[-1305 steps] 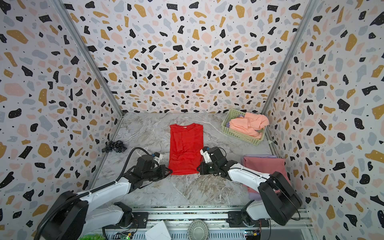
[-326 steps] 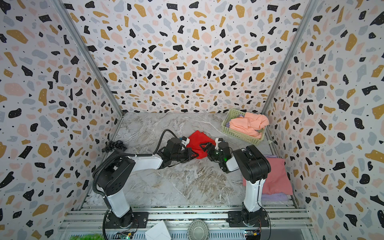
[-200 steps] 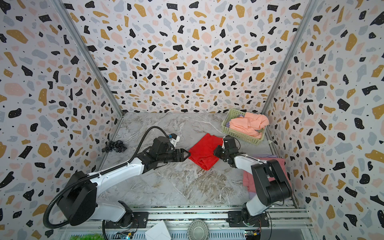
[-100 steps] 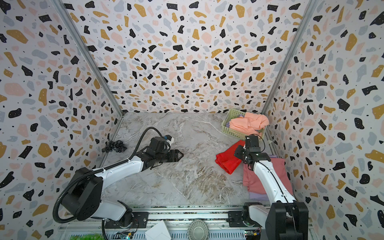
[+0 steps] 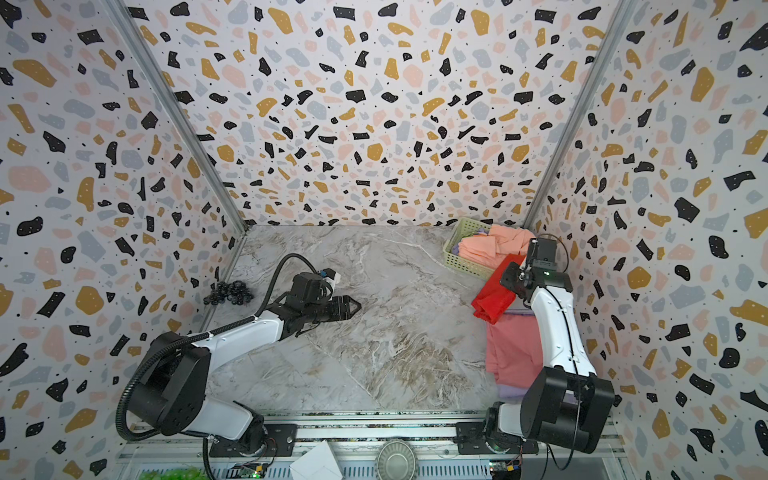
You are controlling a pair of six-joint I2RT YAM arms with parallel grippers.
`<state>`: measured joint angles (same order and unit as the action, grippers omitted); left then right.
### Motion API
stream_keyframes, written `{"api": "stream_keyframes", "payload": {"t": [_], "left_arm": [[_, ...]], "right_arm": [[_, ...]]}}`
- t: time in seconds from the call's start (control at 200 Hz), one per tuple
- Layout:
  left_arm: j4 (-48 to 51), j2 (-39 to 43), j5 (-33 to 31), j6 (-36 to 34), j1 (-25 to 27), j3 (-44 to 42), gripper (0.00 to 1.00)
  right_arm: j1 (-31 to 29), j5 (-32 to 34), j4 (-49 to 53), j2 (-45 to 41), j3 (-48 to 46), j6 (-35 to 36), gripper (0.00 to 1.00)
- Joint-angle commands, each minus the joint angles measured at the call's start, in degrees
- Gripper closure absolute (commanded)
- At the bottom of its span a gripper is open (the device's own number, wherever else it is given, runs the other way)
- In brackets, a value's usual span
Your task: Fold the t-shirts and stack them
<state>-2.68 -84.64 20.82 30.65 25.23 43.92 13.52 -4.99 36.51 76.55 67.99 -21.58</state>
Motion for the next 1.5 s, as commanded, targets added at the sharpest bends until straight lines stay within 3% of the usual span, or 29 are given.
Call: {"api": "stream_keyframes", "payload": {"t": [0.0,0.39,0.691,0.726,0.756,0.811,0.836,0.911,1.086,1.282,1.497], "left_arm": [[-2.1,-0.1,1.6,-1.0,-0.7,-0.5,0.29],[-2.9,-2.3,4.0,-1.1,-1.7,-0.1,0.29],[-2.9,-1.8,4.9,-1.0,-2.0,0.6,0.29],[-3.0,-1.7,4.9,-1.0,-2.0,0.5,0.29],[-3.2,-1.6,5.0,-0.9,-2.0,0.3,0.29],[-3.5,-1.5,5.2,-0.7,-2.0,0.0,0.29],[-3.6,-1.6,5.4,-0.6,-2.0,-0.1,0.29],[-4.0,-1.3,5.9,-0.3,-2.0,-0.4,0.29],[-4.0,-0.2,5.6,-0.5,-2.0,-0.9,0.29],[-4.4,-0.1,5.6,-0.4,-2.0,-0.8,0.29],[-5.5,0.6,6.3,0.2,-2.0,-1.2,0.29]], "right_arm": [[3.5,-1.4,4.3,-3.0,3.2,2.8,0.97],[13.1,-4.1,6.1,-8.8,0.5,5.1,0.97],[17.9,-5.1,3.8,-14.7,-11.7,2.8,0.93],[19.0,-6.0,3.7,-15.7,-13.3,2.5,0.86],[19.9,-5.7,3.6,-16.7,-14.5,1.9,0.7],[21.9,-4.3,3.2,-18.9,-16.8,0.2,0.62],[23.1,-2.7,3.0,-20.0,-17.4,-1.1,0.5],[26.7,2.0,3.5,-22.7,-16.5,-4.6,0.01],[26.9,1.5,4.7,-25.9,-10.6,-9.1,0.01],[26.5,-6.3,2.9,-28.2,-5.3,-10.5,0.01],[25.1,-14.0,-6.9,-26.1,-14.5,-11.3,0.02]]}}
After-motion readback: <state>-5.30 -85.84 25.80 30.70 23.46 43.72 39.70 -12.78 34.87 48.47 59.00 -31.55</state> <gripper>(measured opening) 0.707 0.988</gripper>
